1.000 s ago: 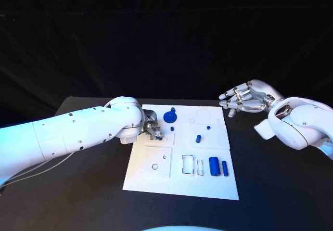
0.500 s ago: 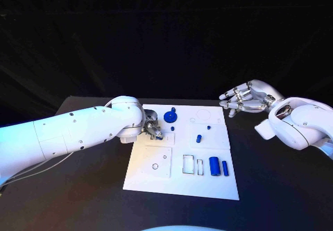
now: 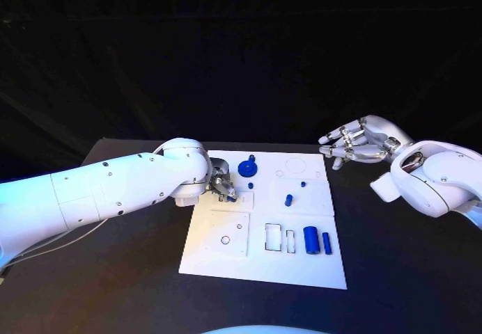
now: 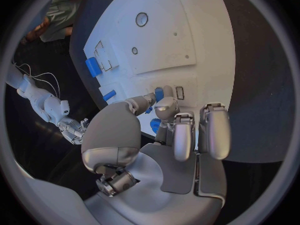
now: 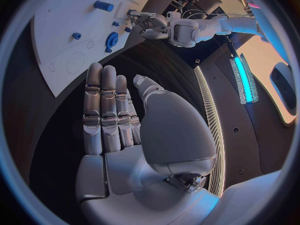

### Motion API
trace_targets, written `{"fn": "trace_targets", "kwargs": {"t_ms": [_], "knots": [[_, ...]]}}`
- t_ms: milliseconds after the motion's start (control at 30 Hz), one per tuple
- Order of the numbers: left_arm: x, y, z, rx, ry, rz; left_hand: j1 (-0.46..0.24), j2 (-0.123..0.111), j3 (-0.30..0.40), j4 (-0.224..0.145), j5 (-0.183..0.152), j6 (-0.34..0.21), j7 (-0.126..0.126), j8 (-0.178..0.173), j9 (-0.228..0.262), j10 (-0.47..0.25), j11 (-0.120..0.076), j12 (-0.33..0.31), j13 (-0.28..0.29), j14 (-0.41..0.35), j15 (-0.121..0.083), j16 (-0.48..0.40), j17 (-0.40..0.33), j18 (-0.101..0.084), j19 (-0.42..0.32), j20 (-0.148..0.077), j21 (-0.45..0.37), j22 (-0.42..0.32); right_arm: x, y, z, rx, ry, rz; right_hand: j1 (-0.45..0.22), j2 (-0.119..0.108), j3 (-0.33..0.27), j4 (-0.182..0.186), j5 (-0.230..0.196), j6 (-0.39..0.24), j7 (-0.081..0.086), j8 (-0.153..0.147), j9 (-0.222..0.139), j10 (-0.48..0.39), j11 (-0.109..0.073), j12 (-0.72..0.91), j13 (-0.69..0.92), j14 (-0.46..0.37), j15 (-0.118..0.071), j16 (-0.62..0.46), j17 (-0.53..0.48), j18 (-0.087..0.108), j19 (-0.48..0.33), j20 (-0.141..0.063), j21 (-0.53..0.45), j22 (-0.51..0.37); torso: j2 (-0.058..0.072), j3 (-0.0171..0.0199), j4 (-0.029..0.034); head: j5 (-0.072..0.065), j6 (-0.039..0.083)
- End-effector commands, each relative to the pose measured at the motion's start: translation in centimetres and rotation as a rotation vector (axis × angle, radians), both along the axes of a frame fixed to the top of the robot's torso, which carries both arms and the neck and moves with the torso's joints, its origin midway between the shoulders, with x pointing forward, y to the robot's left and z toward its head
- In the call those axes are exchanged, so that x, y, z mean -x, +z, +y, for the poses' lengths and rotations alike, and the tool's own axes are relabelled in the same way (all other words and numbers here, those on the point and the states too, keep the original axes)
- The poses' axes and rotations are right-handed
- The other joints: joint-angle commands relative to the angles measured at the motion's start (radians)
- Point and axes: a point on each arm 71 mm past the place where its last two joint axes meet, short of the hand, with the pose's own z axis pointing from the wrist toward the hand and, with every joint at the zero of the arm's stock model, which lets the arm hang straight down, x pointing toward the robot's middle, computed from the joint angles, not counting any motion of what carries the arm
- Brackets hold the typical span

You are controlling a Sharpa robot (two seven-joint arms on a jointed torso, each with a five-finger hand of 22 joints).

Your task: Assemble the parts on the task board

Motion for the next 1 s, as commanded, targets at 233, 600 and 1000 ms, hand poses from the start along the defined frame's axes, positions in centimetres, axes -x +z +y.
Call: {"fn": "trace_targets", "kwargs": {"t_ms": [233, 600, 1000], "knots": [[0.20, -0.48, -0.15, -0.022, -0.017, 0.034, -0.037, 0.002, -0.010, 0.006, 0.004, 0.028, -0.023, 0.002, -0.005, 0.003, -0.005, 0.008, 0.003, 0.103, -0.007, 0.002, 0.263, -0.019, 0.005, -0.007, 0.005, 0.026, 0.03, -0.04, 0.03, 0.008, 0.006, 0.003, -0.010, 0.001, -0.004, 0.002, 0.006, -0.008, 0.001, -0.006, 0.002, -0.007, 0.002, 0.004, 0.001, -0.007, -0.002, -0.006, 0.001, -0.004, -0.002, 0.003, -0.006, -0.002, -0.001, 0.0006, 0.0000, 0.000, -0.003], [0.10, -0.54, -0.32, -0.023, -0.018, 0.040, -0.086, 0.005, -0.034, 0.040, 0.004, 0.038, -0.024, -0.001, -0.010, 0.002, -0.006, 0.009, 0.001, 0.103, -0.008, 0.002, 0.263, -0.020, 0.008, -0.008, 0.006, 0.030, 0.01, -0.03, 0.03, 0.008, 0.006, 0.001, -0.011, 0.001, -0.005, 0.003, 0.007, -0.009, 0.001, -0.007, 0.002, -0.010, 0.003, 0.003, 0.003, -0.009, -0.001, -0.007, 0.003, -0.004, -0.004, 0.003, -0.008, -0.003, -0.001, 0.0003, -0.0001, 0.000, -0.002], [-0.04, -0.56, -0.28, -0.024, -0.014, 0.040, -0.101, 0.016, -0.035, 0.052, 0.004, 0.044, -0.027, -0.003, -0.013, 0.003, -0.008, 0.013, 0.003, 0.103, -0.009, 0.002, 0.263, -0.020, 0.009, -0.009, 0.006, 0.031, -0.02, -0.05, -0.02, 0.009, 0.006, 0.003, -0.011, 0.001, -0.005, 0.003, 0.007, -0.009, 0.001, -0.007, 0.002, -0.011, 0.003, 0.003, 0.003, -0.010, -0.001, -0.008, 0.003, -0.004, -0.004, 0.003, -0.008, -0.003, 0.000, -0.0004, 0.0006, -0.003, -0.001]]}}
